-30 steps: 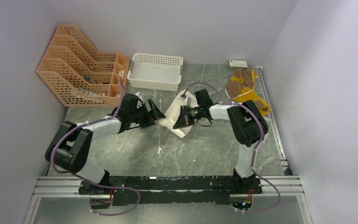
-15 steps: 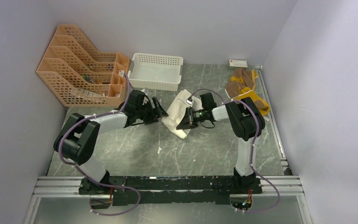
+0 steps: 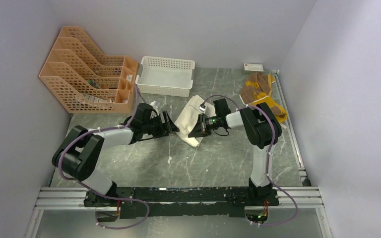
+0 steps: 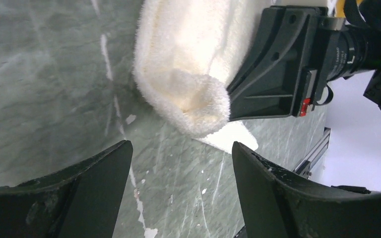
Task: Roll the towels
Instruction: Roll the towel at the center of the board.
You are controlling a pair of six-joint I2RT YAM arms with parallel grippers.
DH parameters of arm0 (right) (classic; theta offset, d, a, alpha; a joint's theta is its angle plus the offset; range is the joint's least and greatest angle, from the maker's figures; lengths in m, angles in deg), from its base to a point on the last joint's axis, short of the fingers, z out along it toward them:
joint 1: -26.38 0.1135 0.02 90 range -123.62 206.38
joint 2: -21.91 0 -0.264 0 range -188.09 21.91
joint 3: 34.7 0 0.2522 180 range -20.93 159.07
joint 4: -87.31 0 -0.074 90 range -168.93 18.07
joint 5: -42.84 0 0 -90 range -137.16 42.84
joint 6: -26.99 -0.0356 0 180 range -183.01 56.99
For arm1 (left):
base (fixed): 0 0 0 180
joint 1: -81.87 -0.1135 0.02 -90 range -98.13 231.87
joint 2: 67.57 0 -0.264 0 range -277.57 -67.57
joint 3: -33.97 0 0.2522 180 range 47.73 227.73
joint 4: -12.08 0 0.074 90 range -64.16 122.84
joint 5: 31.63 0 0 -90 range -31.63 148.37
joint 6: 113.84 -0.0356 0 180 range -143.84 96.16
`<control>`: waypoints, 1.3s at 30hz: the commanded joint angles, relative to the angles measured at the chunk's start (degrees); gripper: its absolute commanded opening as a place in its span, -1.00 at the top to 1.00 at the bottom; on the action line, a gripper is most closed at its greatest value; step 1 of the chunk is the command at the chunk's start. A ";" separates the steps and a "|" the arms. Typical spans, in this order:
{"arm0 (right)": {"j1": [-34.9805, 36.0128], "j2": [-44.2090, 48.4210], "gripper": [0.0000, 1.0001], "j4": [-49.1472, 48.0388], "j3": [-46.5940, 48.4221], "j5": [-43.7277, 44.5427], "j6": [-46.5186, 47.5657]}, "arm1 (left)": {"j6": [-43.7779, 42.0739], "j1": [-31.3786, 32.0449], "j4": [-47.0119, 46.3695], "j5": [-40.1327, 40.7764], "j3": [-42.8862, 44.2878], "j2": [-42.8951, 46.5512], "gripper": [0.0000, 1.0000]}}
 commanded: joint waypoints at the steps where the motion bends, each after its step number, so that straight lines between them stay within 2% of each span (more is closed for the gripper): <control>1: -0.63 -1.25 1.00 1.86 1.07 1.09 1.16 | -0.13 2.30 -8.26 -2.01 0.05 -2.51 -0.70; 7: -0.63 -0.74 1.00 4.02 1.74 1.67 2.68 | 1.19 3.66 -9.04 -0.89 2.83 -7.90 -0.68; 14: -0.61 -0.50 1.00 4.33 1.58 1.91 2.86 | 1.10 3.54 -0.02 5.16 7.24 -12.21 -0.55; 22: -0.61 0.20 1.00 7.24 1.68 2.81 4.93 | 1.37 3.59 5.32 8.27 11.92 -16.61 -0.07; 26: -0.60 0.80 1.00 10.03 3.88 4.82 6.66 | 1.17 3.55 7.08 9.16 13.20 -17.97 -0.03; 29: -0.52 2.49 1.00 14.82 5.94 9.91 9.91 | 0.43 3.46 8.08 9.44 14.37 -19.00 0.03; 30: -0.35 4.05 0.91 16.40 6.72 12.54 11.13 | 0.19 3.47 8.41 9.40 14.87 -19.27 0.05; 31: 0.14 5.44 0.66 18.89 7.74 15.31 12.50 | -0.02 3.50 8.85 9.42 15.39 -19.56 0.07; 33: 1.08 8.53 0.40 21.92 9.97 22.34 15.30 | -0.54 3.43 9.78 9.33 16.48 -20.23 0.11; 36: 4.54 13.53 0.24 25.57 12.30 32.15 19.48 | -1.25 3.35 10.99 9.31 17.76 -20.78 0.14; 39: 8.06 18.22 0.16 27.00 12.69 41.52 23.36 | -1.85 3.25 11.71 9.26 18.48 -21.02 0.16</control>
